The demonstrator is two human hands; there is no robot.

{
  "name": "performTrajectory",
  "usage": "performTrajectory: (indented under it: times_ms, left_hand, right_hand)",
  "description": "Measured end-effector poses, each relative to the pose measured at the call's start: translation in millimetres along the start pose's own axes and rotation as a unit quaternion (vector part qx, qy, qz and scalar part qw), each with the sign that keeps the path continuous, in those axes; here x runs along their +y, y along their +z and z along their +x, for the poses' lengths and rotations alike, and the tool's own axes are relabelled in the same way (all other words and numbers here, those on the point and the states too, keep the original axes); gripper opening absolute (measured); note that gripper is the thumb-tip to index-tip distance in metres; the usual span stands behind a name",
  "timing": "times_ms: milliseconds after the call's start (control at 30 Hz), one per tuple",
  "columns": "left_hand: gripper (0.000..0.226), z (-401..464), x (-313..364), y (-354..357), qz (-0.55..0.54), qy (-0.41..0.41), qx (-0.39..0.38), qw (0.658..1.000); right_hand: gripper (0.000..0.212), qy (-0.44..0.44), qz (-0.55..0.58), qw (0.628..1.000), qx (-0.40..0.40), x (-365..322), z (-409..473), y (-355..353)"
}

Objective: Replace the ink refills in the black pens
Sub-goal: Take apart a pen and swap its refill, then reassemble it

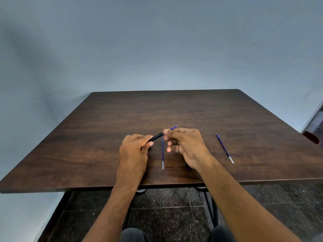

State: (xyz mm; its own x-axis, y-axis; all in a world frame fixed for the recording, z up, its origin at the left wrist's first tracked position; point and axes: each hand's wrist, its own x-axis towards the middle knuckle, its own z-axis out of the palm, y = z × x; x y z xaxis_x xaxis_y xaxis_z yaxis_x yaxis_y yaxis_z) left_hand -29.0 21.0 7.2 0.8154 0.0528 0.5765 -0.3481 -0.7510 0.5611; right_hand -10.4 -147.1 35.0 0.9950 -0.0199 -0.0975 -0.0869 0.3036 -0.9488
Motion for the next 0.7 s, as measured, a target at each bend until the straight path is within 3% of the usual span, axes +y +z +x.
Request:
performTrajectory:
  times_ms: [233, 700]
  left_hand:
    - [0.021, -1, 0, -1, -0.008, 0.002, 0.008, 1.0]
    - [0.028, -1, -4, -1, -0.026, 0.007, 0.06, 0.998]
  right_hand:
    - [0.008, -0.046, 0.044, 0.997, 0.046, -2, 0, -1]
    - [0.018, -0.057, 0.003, 0.998, 0.019, -8, 1, 15]
